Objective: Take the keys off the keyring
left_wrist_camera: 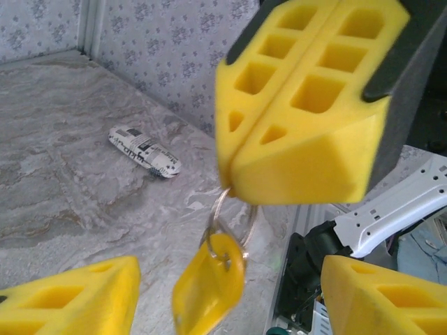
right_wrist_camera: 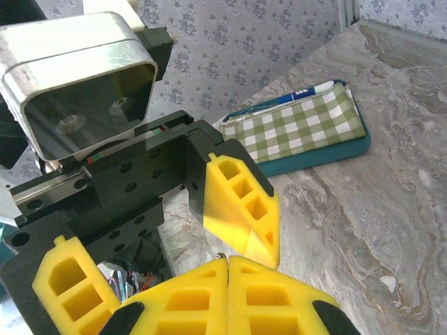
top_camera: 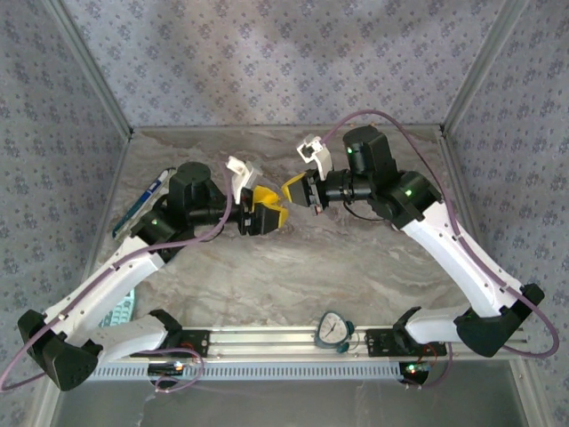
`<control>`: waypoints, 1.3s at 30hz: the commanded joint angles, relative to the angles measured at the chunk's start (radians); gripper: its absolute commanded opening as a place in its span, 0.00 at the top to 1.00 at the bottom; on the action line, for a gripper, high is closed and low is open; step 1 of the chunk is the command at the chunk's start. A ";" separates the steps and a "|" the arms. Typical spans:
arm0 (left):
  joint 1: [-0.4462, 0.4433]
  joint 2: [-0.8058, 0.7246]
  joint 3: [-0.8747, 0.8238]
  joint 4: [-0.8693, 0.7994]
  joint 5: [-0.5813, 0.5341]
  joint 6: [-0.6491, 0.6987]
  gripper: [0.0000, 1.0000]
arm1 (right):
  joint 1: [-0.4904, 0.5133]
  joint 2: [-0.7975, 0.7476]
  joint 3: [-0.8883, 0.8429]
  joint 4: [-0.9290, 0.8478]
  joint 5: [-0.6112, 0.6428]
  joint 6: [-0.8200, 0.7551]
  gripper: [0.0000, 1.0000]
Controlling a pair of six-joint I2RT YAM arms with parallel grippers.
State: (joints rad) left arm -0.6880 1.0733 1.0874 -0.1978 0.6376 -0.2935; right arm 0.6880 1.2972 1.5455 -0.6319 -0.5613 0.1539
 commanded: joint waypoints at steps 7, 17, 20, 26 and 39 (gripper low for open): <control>-0.014 -0.007 -0.006 0.015 0.037 0.002 0.59 | 0.006 -0.032 0.031 0.014 0.005 0.019 0.97; -0.015 -0.039 -0.027 -0.026 0.009 0.017 0.75 | 0.005 -0.041 0.029 0.014 0.007 0.016 0.97; -0.014 -0.044 -0.024 -0.033 0.005 0.023 0.80 | 0.005 -0.041 0.025 0.014 0.006 0.016 0.97; -0.014 -0.049 -0.014 -0.071 -0.006 0.045 0.86 | 0.005 -0.045 0.022 0.009 0.005 0.015 0.97; -0.014 -0.060 0.007 -0.127 -0.027 0.075 0.96 | 0.001 -0.050 0.002 0.016 -0.010 0.015 0.97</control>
State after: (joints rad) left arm -0.6960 1.0271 1.0683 -0.2798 0.6212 -0.2455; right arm 0.6880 1.2747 1.5452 -0.6300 -0.5617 0.1539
